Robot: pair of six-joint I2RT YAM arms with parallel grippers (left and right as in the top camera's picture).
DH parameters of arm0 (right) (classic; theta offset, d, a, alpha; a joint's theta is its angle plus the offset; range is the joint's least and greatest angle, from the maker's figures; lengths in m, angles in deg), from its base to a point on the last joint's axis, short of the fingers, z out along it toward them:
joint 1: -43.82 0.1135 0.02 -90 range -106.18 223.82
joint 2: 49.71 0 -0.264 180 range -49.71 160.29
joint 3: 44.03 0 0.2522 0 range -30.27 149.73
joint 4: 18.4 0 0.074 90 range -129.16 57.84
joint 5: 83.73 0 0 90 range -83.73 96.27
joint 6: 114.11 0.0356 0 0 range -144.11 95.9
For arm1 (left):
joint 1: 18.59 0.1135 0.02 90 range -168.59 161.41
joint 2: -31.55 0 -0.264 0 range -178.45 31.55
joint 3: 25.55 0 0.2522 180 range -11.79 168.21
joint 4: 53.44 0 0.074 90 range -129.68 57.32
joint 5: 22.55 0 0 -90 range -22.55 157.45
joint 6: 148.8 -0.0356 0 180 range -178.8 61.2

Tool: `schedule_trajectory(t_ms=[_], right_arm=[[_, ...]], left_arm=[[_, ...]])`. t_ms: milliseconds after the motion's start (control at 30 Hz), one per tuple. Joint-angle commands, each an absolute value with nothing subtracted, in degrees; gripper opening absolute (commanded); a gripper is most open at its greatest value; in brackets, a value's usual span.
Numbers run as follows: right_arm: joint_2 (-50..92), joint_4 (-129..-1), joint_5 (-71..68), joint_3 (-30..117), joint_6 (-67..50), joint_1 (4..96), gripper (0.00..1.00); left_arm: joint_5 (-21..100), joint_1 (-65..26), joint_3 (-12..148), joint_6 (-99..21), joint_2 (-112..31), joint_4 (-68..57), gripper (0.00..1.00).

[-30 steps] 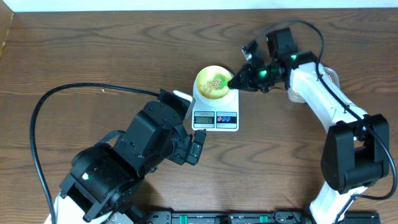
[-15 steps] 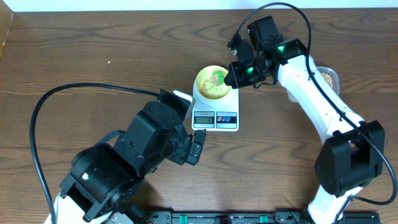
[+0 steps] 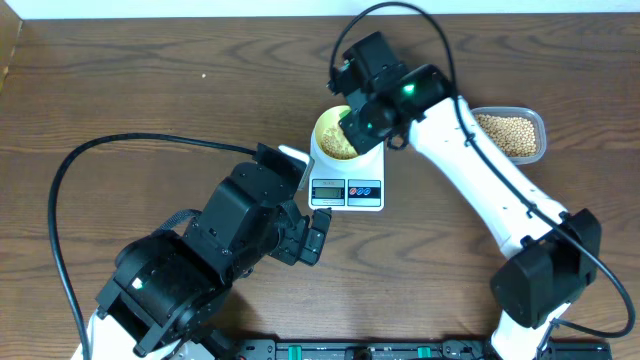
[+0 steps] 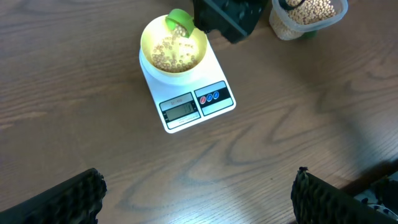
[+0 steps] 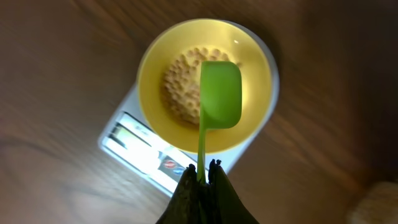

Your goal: Scoop item into bowl and weigh 50g on scale

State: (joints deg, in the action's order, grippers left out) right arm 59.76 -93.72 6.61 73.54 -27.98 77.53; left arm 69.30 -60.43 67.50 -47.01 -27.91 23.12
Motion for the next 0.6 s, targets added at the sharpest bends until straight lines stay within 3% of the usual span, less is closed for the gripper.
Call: schedule_trajectory(t_ms=[0,267,567], right_arm=[[59.8,-94.4,18.7,75.0,-32.8,80.5,0.01],[59.8,-94.4,23.5,75.0,-34.5,83.5,0.01],[58.9,-94.8,10.9,78.3,-30.8,80.0,0.01]], left_arm=[[69.4,-60.5,68.4,-47.8,-27.5,23.3,0.98],[69.4,-60.5,68.4,-47.8,-27.5,23.3,0.98],[69.4,-60.5,68.4,-47.8,-27.5,23.3,0.98]])
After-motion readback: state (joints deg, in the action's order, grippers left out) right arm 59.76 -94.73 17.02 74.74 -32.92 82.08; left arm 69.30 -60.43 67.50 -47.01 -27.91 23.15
